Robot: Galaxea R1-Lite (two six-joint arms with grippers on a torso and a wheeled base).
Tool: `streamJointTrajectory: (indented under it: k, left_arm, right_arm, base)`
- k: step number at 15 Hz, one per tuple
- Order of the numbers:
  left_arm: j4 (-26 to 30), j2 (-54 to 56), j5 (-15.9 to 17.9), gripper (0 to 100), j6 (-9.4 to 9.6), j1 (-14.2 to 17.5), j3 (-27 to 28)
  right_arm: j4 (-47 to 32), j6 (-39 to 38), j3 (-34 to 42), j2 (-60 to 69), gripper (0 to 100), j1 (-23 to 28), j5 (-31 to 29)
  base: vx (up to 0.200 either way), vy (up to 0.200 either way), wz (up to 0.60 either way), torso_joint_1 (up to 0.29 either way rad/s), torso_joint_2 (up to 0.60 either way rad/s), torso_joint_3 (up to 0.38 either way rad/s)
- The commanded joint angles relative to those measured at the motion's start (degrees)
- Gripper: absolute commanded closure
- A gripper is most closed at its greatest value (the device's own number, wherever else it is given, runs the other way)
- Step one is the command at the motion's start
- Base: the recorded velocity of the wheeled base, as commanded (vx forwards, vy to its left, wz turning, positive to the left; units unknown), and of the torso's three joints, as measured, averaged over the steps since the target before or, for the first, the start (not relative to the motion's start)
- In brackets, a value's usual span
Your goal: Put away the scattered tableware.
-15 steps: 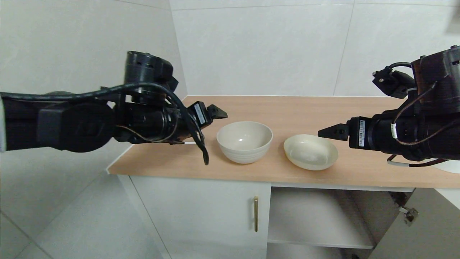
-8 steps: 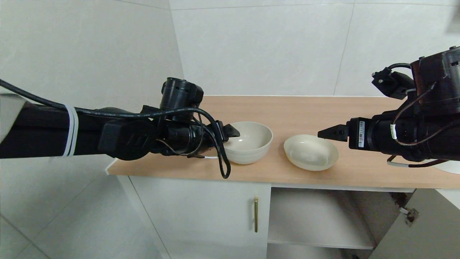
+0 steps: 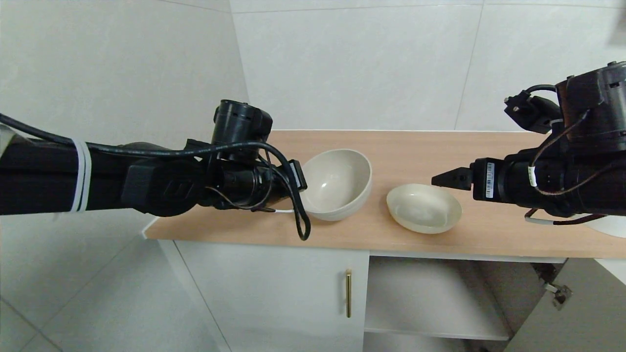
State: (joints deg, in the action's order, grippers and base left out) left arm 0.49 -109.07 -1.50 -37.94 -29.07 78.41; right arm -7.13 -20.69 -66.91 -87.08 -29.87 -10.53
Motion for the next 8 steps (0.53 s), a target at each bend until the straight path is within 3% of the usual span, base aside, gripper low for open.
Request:
streamJointTrajectory:
  k: [1,4,5,8]
  left_arm:
    - [0.0,1.9,0.1,100,-0.03,0.0,-0.6]
    - [0.1,4.3,0.8,100,0.32,0.0,-2.3]
    - [0.0,5.9,1.7,100,0.76,0.0,-3.6]
    - [0.0,10.0,9.3,100,2.61,0.0,-7.1]
  right_arm:
    - [-0.1,-0.1,-1.2,-2.2,0,1.7,0.0]
    - [-1.0,-0.2,-2.9,-6.8,0,2.7,-2.3]
    - [-1.2,-1.0,-3.7,-9.4,0,2.8,-6.2]
    - [-1.0,-2.1,-4.4,-12.9,0,2.8,-10.4]
  base:
    - [0.000,0.000,0.00,0.000,0.00,0.000]
    - [0.000,0.000,0.00,0.000,0.00,0.000]
    - [0.000,0.000,0.00,0.000,0.00,0.000]
    - [0.000,0.000,0.00,0.000,0.00,0.000]
